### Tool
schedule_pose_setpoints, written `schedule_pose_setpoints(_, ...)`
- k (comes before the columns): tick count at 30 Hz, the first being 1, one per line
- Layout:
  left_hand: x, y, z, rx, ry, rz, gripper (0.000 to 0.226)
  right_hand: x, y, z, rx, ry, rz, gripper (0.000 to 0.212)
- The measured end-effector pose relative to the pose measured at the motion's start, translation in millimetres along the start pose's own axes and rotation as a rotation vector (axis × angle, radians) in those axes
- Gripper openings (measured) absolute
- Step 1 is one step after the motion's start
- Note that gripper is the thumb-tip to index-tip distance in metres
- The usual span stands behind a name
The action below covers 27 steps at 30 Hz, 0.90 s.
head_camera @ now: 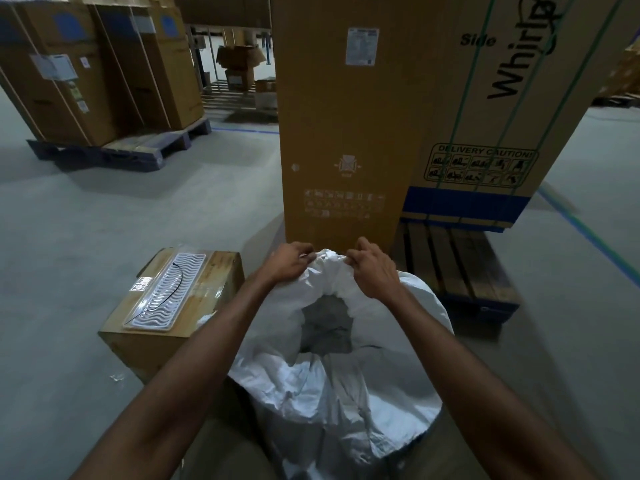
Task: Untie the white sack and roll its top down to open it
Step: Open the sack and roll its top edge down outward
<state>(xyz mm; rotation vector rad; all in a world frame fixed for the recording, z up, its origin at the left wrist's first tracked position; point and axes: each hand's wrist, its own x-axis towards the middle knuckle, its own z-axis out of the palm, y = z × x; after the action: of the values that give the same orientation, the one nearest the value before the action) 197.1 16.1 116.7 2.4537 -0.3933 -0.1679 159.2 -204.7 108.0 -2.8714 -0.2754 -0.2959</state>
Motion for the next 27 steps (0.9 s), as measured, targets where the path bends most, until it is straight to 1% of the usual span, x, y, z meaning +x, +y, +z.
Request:
schedule_pose_setpoints(2,3,0,5,-0.051,-0.027,-0.059,0.029,3,-2,0,0.017,-0.024,0.000,0.021)
schedule_pose_setpoints(4,7,-1,9,-0.192,-0.029,-0.196,0.028,4,-6,1,0.082,-0.006,0.021,0.010)
schedule_pose_setpoints(6,12,-4,13,-0.271,-0.064,-0.307,0.028,5,-10,1,0.113,-0.018,0.056,0.011)
schedule_pose_setpoints(7,13,-4,15,-0.280,-0.102,-0.305,0.030,5,-10,0,0.115,-0.043,0.079,0.013)
schedule_pose_setpoints(9,9,1,21,-0.290,-0.129,-0.224,0.036,5,-10,-2,0.118,-0.093,0.137,0.014)
schedule_pose_setpoints(10,3,7,22,-0.293,-0.136,-0.176,0.047,6,-8,-1,0.121,-0.118,0.176,0.015)
schedule_pose_setpoints(11,1,10,24,-0.260,-0.142,-0.129,0.061,7,-6,-1,0.128,-0.147,0.222,0.018)
schedule_pose_setpoints(12,-2,12,29,-0.170,-0.139,-0.070,0.071,10,-3,-1,0.146,-0.188,0.270,0.020)
schedule_pose_setpoints(13,-4,11,34,-0.018,-0.118,0.003,0.074,13,1,1,0.181,-0.239,0.312,0.022)
schedule_pose_setpoints(14,-5,9,40,0.169,-0.071,0.092,0.069,17,5,3,0.239,-0.297,0.340,0.024)
schedule_pose_setpoints(15,-7,10,44,0.340,-0.012,0.176,0.060,21,8,3,0.316,-0.364,0.358,0.027)
schedule_pose_setpoints(16,-7,11,47,0.448,0.033,0.226,0.048,25,11,4,0.399,-0.423,0.368,0.031)
schedule_pose_setpoints(17,-7,13,50,0.484,0.063,0.249,0.036,27,13,4,0.471,-0.469,0.376,0.035)
schedule_pose_setpoints(18,-7,16,52,0.461,0.080,0.243,0.026,28,15,6,0.513,-0.482,0.368,0.037)
schedule_pose_setpoints(19,-6,17,54,0.411,0.074,0.213,0.019,28,16,7,0.518,-0.459,0.342,0.038)
schedule_pose_setpoints(21,-4,16,58,0.272,0.038,0.101,0.015,21,12,8,0.407,-0.335,0.229,0.034)
schedule_pose_setpoints(24,-1,8,54,0.079,-0.023,-0.044,0.025,0,8,12,0.064,-0.201,-0.050,0.045)
schedule_pose_setpoints(25,-1,6,51,0.010,-0.049,-0.072,0.030,-8,8,16,-0.042,-0.163,-0.141,0.044)
schedule_pose_setpoints(27,-3,5,45,-0.049,-0.142,-0.114,0.035,-19,10,25,-0.107,-0.098,-0.229,0.031)
